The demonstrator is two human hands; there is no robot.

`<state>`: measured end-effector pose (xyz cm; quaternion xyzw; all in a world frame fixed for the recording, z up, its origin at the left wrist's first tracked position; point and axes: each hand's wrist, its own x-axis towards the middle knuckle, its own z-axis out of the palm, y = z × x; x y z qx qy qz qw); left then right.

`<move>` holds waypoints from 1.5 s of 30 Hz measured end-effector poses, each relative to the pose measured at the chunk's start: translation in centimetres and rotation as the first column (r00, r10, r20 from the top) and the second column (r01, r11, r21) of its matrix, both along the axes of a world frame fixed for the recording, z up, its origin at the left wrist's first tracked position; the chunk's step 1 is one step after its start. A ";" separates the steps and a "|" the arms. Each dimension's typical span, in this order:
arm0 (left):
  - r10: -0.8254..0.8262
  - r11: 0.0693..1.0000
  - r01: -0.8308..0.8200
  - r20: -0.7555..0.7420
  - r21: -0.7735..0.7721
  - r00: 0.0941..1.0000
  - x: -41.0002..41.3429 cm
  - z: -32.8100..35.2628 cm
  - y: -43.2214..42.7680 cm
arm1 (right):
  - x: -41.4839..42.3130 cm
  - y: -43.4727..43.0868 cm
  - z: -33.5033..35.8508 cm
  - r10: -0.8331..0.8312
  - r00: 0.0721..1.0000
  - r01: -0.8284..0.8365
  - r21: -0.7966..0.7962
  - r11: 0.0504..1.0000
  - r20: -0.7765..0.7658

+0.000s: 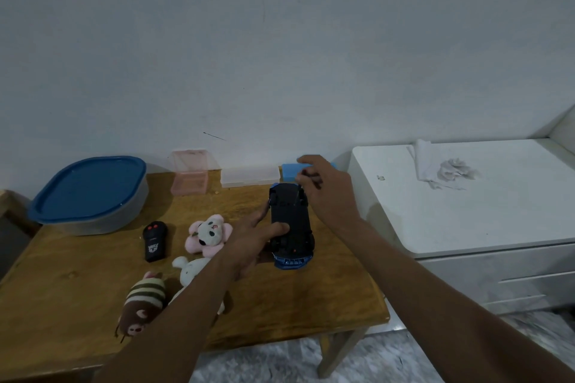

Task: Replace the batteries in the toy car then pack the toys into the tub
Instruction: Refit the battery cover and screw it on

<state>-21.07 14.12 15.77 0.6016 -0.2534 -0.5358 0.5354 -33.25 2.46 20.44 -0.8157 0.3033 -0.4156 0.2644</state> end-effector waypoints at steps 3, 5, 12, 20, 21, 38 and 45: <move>0.003 1.000 -0.003 0.003 0.001 1.000 0.0 0.1 0.0 | 0.2 0.2 0.1 -0.006 1.000 0.006 -0.012 1.000 0.021; -0.001 1.000 0.001 0.006 0.003 1.000 0.0 -0.1 0.0 | 0.2 0.4 0.1 -0.002 1.000 0.002 -0.053 0.999 0.009; -0.012 1.000 0.012 0.024 0.003 1.000 -0.1 -0.2 -0.1 | 0.4 0.3 0.1 -0.026 1.000 0.025 -0.079 0.997 -0.015; 0.008 1.000 -0.008 0.013 0.011 1.000 0.3 -0.1 -0.4 | 0.4 0.4 0.2 -0.014 0.999 0.010 -0.121 0.993 -0.030; 0.007 1.000 -0.007 0.011 0.012 1.000 0.3 0.0 -0.4 | 0.4 0.4 0.3 -0.004 0.999 -0.001 -0.138 0.990 -0.034; 0.014 1.000 -0.014 -0.001 0.009 1.000 -0.1 0.3 -0.5 | 0.5 0.3 0.5 -0.017 0.998 0.008 -0.133 0.991 -0.063; 0.010 1.000 -0.010 0.015 0.006 1.000 -0.1 0.2 -0.7 | 0.5 0.1 0.6 -0.008 0.996 -0.005 -0.147 0.989 -0.090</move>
